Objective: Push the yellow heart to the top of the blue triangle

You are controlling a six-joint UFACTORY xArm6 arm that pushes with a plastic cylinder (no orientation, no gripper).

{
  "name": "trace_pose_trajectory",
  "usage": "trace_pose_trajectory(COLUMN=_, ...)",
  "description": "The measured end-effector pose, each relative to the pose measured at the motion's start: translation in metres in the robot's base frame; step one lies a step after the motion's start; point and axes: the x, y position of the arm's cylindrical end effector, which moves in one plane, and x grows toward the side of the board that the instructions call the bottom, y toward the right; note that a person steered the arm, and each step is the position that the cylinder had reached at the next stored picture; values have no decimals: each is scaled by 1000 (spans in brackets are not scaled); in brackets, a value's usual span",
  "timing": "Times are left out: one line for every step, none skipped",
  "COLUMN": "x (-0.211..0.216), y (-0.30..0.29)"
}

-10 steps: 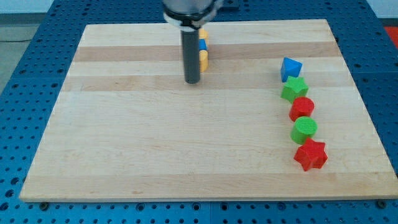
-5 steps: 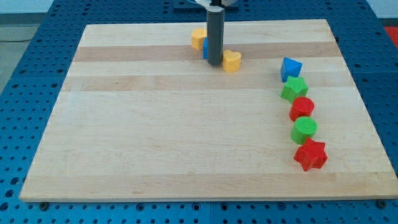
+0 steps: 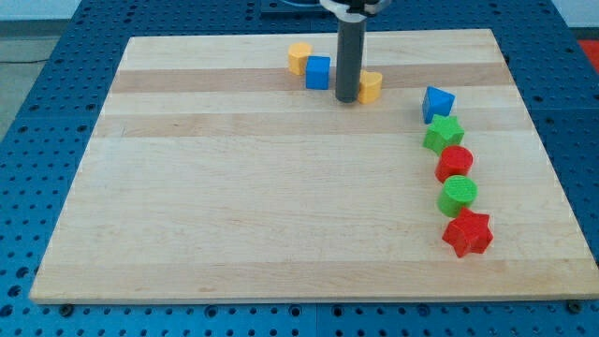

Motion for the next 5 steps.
trace_pose_trajectory(x=-8, y=-8)
trace_pose_trajectory(x=-10, y=-7)
trace_pose_trajectory(x=-10, y=9)
trace_pose_trajectory(x=-11, y=22)
trace_pose_trajectory(x=-16, y=30)
